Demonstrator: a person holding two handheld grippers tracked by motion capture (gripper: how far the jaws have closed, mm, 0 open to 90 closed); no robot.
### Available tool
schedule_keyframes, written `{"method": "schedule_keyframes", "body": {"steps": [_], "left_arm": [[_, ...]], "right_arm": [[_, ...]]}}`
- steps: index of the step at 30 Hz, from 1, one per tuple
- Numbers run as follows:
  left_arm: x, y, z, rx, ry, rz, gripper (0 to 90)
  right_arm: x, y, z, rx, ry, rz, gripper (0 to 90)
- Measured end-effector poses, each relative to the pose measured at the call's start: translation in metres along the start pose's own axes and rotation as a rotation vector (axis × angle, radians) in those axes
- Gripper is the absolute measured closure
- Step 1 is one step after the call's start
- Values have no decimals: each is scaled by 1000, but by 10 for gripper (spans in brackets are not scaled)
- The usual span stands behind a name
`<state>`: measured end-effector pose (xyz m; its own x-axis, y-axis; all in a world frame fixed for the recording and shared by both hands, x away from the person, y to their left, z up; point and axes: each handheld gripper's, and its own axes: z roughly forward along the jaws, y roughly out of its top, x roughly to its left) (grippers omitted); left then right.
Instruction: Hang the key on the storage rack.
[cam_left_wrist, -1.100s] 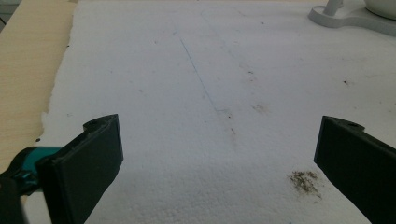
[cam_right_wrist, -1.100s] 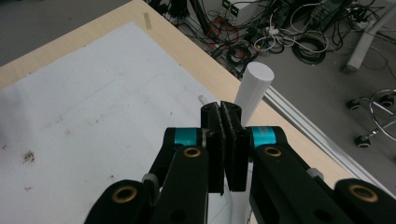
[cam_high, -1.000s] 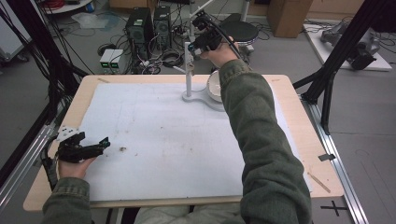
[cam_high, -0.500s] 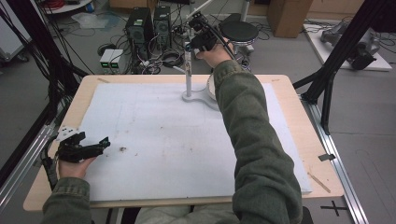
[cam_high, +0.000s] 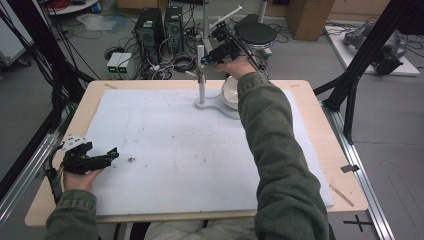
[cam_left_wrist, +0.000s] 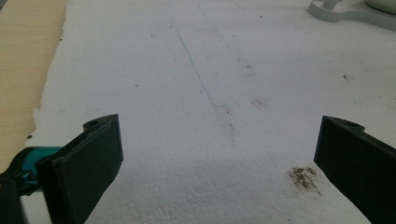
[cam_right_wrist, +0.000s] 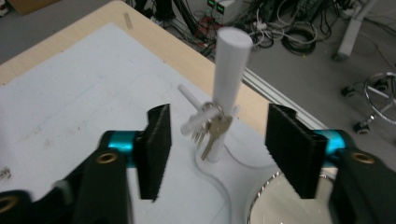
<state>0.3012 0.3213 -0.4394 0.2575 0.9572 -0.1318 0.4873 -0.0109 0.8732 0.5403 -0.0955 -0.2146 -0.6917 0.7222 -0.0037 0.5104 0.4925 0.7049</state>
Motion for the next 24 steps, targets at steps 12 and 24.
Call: {"method": "schedule_keyframes", "body": {"steps": [12, 24], "left_arm": [[0, 0, 0, 4, 2, 4, 17], [0, 0, 0, -2, -1, -2, 17]], "right_arm": [[-14, -16, -5, 26, 39, 64, 120], [-19, -28, -20, 31, 21, 99, 5]]}}
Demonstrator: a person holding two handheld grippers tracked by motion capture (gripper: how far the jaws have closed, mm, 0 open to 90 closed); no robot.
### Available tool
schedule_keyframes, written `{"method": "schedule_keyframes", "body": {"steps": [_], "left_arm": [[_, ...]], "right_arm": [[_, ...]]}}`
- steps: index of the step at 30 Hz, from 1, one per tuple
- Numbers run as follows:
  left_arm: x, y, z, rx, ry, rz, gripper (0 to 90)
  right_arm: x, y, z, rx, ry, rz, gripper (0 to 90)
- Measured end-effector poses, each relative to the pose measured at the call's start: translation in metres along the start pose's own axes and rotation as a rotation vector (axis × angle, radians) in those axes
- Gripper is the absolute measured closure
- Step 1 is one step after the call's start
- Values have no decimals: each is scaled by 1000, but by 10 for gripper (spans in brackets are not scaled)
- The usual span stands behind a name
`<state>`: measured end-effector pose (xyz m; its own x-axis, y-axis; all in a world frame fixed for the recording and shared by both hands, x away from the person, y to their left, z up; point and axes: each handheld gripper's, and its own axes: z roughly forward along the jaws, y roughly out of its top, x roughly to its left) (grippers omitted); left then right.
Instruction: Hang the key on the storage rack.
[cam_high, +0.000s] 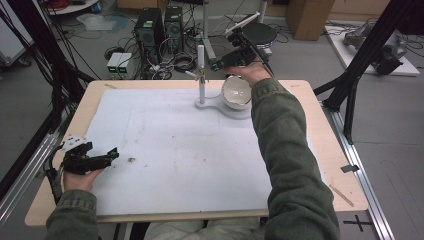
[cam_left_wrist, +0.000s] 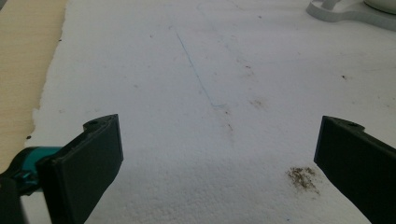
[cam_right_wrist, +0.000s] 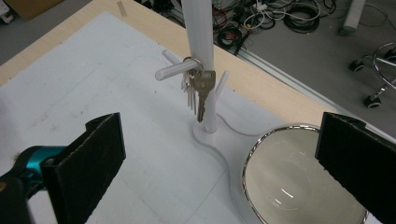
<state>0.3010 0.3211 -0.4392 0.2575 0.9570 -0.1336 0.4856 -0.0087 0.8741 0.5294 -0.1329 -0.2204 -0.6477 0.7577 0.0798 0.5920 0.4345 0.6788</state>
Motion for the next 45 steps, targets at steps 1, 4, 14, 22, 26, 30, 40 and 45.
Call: {"method": "schedule_keyframes", "body": {"steps": [1, 4, 14, 22, 26, 30, 40, 45], "left_arm": [[0, 0, 0, 1, 0, 2, 17], [0, 0, 0, 1, -2, 2, 17], [0, 0, 0, -1, -3, 3, 17], [0, 1, 0, -4, -1, 2, 17], [0, 1, 0, -4, -1, 3, 17], [0, 1, 0, -2, 0, 3, 17], [-1, 0, 1, -1, -2, 7, 17], [-1, 0, 1, 1, 0, 8, 17]], "right_arm": [[-1, -2, -2, -2, -7, 1, 5], [-2, -7, -6, -1, -21, 5, 5], [-6, -28, -20, 1, -37, -1, 5], [-11, -47, -29, -22, -36, 15, 5], [-12, -57, -32, -24, -40, 18, 5], [-11, -65, -34, -13, -53, 11, 5], [-12, -96, -38, -34, -47, 45, 5], [-14, -113, -40, -56, -54, 72, 5]]}}
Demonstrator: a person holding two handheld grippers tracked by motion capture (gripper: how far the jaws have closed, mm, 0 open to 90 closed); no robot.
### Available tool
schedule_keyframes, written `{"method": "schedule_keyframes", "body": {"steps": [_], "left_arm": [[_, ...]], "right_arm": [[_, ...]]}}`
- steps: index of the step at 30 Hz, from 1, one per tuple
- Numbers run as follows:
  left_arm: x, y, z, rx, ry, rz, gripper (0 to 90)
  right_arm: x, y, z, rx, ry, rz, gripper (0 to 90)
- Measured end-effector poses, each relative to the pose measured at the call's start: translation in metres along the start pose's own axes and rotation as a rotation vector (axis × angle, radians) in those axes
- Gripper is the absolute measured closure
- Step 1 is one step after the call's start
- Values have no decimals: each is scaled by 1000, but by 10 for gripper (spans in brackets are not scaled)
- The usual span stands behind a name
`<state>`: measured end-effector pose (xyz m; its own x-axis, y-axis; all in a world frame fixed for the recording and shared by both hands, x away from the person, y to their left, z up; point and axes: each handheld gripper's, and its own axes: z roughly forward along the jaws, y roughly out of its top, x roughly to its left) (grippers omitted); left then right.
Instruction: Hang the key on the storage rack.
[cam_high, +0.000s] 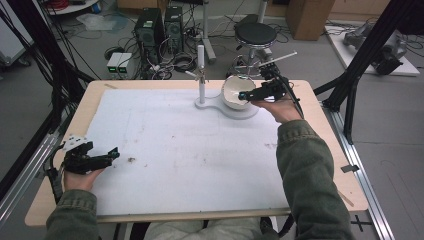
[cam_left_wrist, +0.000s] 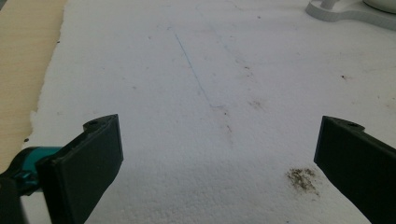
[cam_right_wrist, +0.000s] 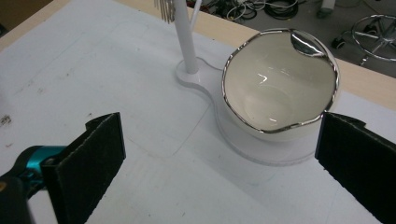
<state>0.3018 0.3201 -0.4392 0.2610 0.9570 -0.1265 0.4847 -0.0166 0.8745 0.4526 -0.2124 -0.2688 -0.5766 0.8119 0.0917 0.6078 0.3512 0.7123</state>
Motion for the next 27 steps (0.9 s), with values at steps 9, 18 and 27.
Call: {"method": "schedule_keyframes", "body": {"steps": [9, 18, 27], "left_arm": [[0, 0, 0, -2, -2, 0, 17], [0, 0, 0, -3, -2, 0, 17], [0, 0, -1, -8, -2, -7, 17]], "right_arm": [[-2, -20, -4, -14, -32, 1, 6], [-6, -47, -4, -26, -60, 7, 6], [-7, -66, -4, -39, -54, 21, 6]]}}
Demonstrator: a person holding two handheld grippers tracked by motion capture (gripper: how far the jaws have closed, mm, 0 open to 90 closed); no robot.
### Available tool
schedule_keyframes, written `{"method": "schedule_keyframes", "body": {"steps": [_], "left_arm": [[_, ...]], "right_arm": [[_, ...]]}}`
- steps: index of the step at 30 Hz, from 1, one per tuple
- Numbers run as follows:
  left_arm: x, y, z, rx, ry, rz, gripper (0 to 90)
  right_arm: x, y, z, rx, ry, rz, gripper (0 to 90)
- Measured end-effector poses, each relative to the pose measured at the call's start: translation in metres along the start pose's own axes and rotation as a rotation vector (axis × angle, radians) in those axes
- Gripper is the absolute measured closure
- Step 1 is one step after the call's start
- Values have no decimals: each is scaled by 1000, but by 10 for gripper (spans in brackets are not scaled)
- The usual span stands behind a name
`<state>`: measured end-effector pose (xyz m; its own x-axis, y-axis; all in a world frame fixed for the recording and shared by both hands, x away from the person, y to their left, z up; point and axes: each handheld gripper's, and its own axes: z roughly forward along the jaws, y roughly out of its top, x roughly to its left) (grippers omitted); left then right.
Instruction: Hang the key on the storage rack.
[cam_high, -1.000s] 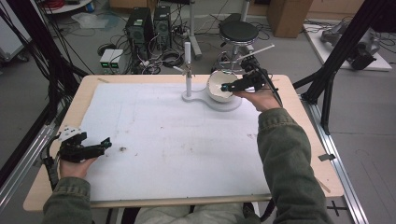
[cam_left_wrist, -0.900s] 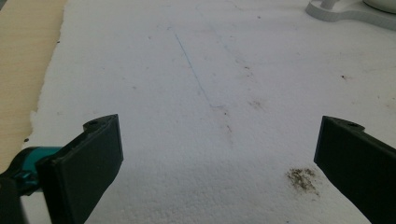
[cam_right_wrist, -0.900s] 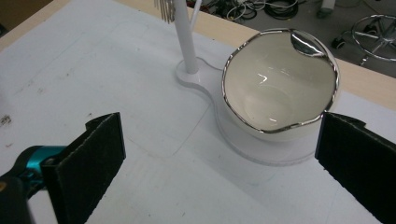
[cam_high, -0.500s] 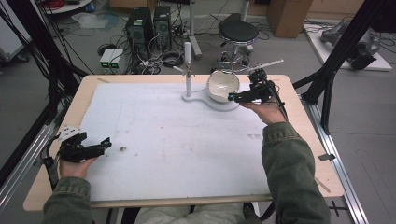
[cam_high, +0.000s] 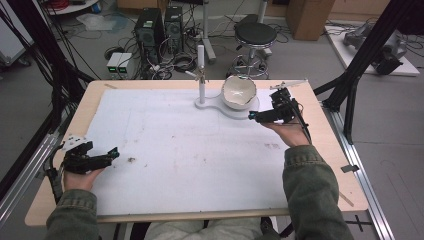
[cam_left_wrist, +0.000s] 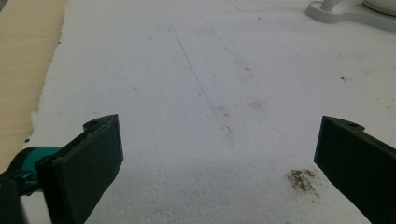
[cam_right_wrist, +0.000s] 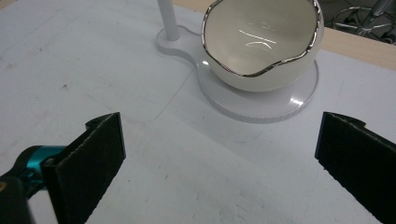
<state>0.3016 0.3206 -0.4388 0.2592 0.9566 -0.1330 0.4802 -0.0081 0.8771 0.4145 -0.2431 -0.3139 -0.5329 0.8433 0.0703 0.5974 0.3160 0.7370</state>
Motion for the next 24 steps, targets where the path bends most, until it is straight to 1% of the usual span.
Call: {"method": "schedule_keyframes", "body": {"steps": [4, 7, 12, 17, 20, 24], "left_arm": [[0, 0, 0, 0, 0, 0, 17], [0, 0, 0, 1, -1, 1, 17], [0, 0, 0, 1, -1, 2, 17], [0, 0, 0, 3, -1, 4, 17], [0, 0, 0, 3, 0, 3, 17], [0, 0, 0, 4, -1, 4, 17]], "right_arm": [[0, -9, 0, -1, -11, 1, 6], [0, -15, -1, -6, -10, 4, 6], [2, -26, -1, -6, 5, 22, 6], [7, -37, 0, -11, -1, 0, 6], [9, -42, 0, -24, -13, -2, 6], [12, -52, 1, -38, -16, 7, 6]]}}
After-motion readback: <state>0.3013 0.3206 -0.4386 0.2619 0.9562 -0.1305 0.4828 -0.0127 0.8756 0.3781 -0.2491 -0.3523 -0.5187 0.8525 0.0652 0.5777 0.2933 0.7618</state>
